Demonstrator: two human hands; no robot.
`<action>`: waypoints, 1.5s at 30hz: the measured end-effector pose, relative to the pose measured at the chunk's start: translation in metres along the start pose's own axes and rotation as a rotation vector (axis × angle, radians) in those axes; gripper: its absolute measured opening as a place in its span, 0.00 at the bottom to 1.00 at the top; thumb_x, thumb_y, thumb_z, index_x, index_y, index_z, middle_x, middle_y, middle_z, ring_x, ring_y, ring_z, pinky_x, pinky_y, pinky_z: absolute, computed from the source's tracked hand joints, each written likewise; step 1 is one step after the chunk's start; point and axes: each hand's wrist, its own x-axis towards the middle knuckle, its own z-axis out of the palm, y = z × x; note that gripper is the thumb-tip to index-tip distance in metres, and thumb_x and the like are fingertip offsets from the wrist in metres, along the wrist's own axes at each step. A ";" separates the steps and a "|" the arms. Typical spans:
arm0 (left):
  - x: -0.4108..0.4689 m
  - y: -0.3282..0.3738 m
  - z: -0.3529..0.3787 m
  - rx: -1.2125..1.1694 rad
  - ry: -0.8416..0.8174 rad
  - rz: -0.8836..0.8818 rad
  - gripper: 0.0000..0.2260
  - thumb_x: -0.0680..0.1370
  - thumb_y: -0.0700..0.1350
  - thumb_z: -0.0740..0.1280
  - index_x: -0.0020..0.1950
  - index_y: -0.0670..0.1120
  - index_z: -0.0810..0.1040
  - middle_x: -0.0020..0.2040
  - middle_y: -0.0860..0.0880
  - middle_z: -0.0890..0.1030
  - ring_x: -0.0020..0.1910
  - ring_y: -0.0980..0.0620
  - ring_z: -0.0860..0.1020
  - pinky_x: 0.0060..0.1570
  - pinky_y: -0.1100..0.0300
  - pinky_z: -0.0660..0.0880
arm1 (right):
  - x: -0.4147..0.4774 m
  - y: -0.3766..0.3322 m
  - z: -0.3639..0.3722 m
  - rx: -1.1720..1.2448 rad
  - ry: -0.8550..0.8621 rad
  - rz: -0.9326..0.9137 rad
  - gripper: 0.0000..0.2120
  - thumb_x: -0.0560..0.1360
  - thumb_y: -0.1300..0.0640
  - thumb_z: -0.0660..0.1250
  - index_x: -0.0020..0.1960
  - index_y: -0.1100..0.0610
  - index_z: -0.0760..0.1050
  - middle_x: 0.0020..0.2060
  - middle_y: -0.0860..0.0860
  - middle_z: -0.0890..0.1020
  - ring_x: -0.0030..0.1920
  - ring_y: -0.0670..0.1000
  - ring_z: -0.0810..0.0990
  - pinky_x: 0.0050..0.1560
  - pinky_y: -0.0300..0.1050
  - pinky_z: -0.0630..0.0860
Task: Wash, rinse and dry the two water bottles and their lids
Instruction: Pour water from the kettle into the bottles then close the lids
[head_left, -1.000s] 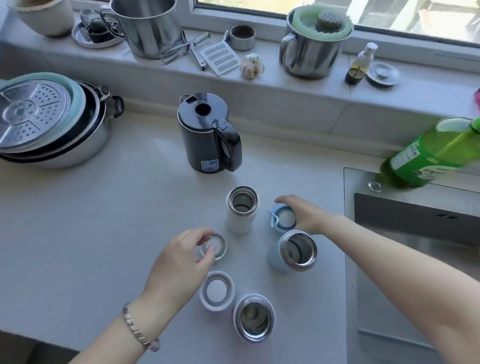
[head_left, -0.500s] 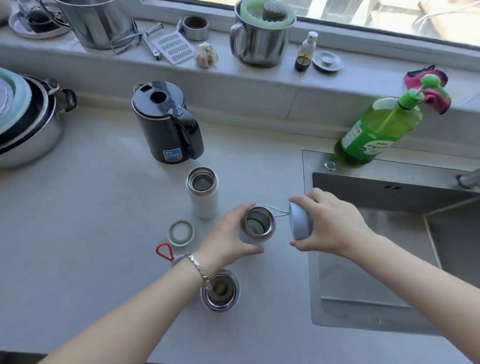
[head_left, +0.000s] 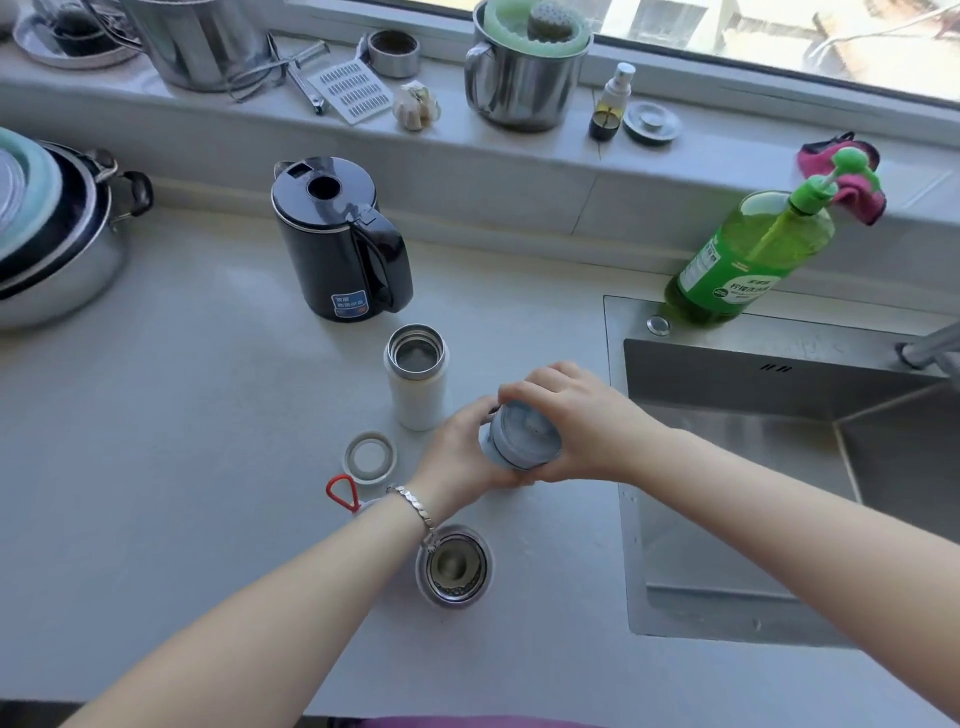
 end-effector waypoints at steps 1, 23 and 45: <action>0.001 -0.003 0.000 -0.014 -0.003 -0.005 0.30 0.59 0.43 0.80 0.50 0.65 0.69 0.49 0.60 0.78 0.51 0.61 0.75 0.48 0.70 0.70 | 0.002 0.000 0.000 -0.001 0.003 -0.002 0.34 0.60 0.44 0.77 0.63 0.53 0.72 0.49 0.54 0.76 0.48 0.57 0.72 0.46 0.46 0.69; -0.002 0.005 -0.020 0.126 -0.214 0.127 0.45 0.64 0.40 0.77 0.68 0.67 0.54 0.67 0.61 0.65 0.65 0.62 0.66 0.61 0.69 0.64 | -0.059 0.003 0.080 0.831 0.172 0.653 0.46 0.62 0.49 0.66 0.75 0.55 0.50 0.71 0.48 0.57 0.72 0.47 0.55 0.70 0.43 0.58; -0.001 0.091 -0.067 0.707 -0.579 0.240 0.43 0.64 0.42 0.74 0.70 0.67 0.55 0.74 0.60 0.53 0.71 0.59 0.53 0.66 0.64 0.55 | -0.030 -0.017 0.069 1.050 0.308 0.502 0.56 0.60 0.64 0.76 0.75 0.47 0.43 0.47 0.38 0.72 0.49 0.49 0.76 0.49 0.37 0.70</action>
